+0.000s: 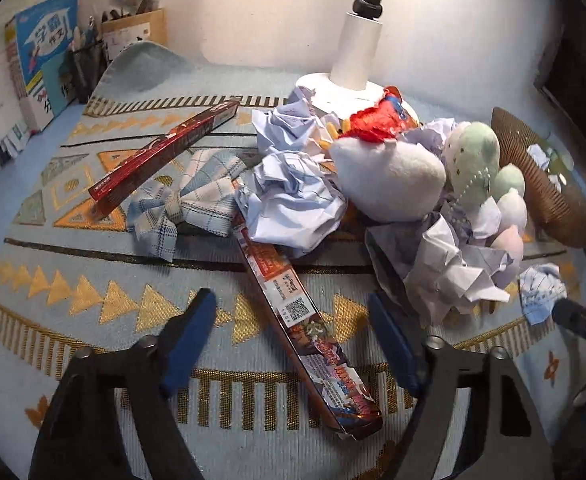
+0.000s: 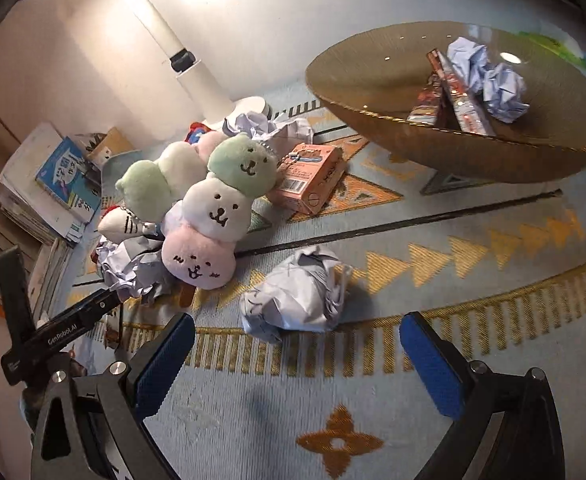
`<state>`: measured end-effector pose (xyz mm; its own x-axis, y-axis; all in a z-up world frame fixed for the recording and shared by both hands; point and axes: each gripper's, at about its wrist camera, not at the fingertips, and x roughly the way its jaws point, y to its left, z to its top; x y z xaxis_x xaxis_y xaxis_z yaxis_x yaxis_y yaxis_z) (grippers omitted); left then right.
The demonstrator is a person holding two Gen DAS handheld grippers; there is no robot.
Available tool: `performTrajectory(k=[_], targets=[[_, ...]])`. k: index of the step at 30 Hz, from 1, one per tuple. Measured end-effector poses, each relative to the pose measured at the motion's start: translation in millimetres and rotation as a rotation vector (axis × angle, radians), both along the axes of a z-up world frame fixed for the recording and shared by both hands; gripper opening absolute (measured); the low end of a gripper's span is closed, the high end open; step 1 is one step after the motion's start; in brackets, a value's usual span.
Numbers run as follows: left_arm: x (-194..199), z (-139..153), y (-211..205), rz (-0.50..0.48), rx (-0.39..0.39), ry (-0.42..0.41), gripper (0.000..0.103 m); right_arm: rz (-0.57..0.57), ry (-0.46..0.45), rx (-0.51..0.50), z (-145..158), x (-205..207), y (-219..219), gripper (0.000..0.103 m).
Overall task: Organize objects
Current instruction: 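Grasp a long snack box with the left gripper while the right grasps a paper ball, then drop the snack box and paper ball from both grippers into the amber bowl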
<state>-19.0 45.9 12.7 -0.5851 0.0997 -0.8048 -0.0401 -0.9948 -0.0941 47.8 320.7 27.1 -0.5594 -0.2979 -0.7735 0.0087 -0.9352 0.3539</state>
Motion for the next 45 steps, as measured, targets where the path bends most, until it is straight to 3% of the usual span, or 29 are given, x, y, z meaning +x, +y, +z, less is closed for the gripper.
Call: performTrajectory(k=[1,2,3,4,5,8,9,14,17,20,24,26,27,31,38,41,45], targets=[[2,0,2,-0.003,-0.018,0.011,0.052,-0.003,-0.004,0.029,-2,-5,-7,0.103],[4,1,2,0.003,-0.028,0.019,0.035,-0.012,0.000,0.072,-3,-9,-14,0.103],[6,1,0,0.003,-0.017,0.017,0.025,-0.025,0.010,0.118,-4,-12,-20,0.102],[10,2,-4,0.000,0.015,0.020,0.023,-0.039,0.013,0.155,-5,-13,-25,0.101],[15,3,-9,-0.008,0.062,0.016,0.022,-0.047,0.014,0.182,-6,-14,-29,0.093],[35,3,-19,-0.024,0.118,0.010,0.015,-0.029,0.044,0.232,-4,-10,-34,0.052],[42,4,-18,-0.036,0.124,0.012,0.015,-0.023,0.049,0.232,-4,-10,-34,0.049],[77,9,-14,-0.076,0.095,0.013,0.015,-0.002,0.132,0.186,16,18,-22,0.049],[78,7,-13,-0.065,0.062,0.022,0.016,-0.002,0.168,0.231,25,32,-9,0.050],[70,3,-14,-0.034,0.081,0.024,0.022,-0.003,0.155,0.181,22,36,7,0.050],[62,3,-4,-0.012,0.018,0.018,0.027,0.016,0.114,0.161,10,31,7,0.050],[60,2,1,-0.016,-0.015,0.024,0.024,0.035,0.146,0.167,14,32,2,0.050],[61,2,3,-0.016,-0.027,0.027,0.016,0.042,0.151,0.172,14,34,1,0.050],[74,10,3,-0.016,0.025,0.045,0.014,0.067,0.199,0.157,20,45,0,0.049],[94,70,30,-0.103,0.081,0.163,0.014,0.034,0.213,0.092,40,60,16,0.049],[73,101,66,-0.199,0.126,0.209,0.014,-0.027,0.281,0.092,76,64,38,0.049],[24,128,126,-0.291,0.186,0.241,0.014,-0.198,0.329,0.054,125,55,89,0.050]])
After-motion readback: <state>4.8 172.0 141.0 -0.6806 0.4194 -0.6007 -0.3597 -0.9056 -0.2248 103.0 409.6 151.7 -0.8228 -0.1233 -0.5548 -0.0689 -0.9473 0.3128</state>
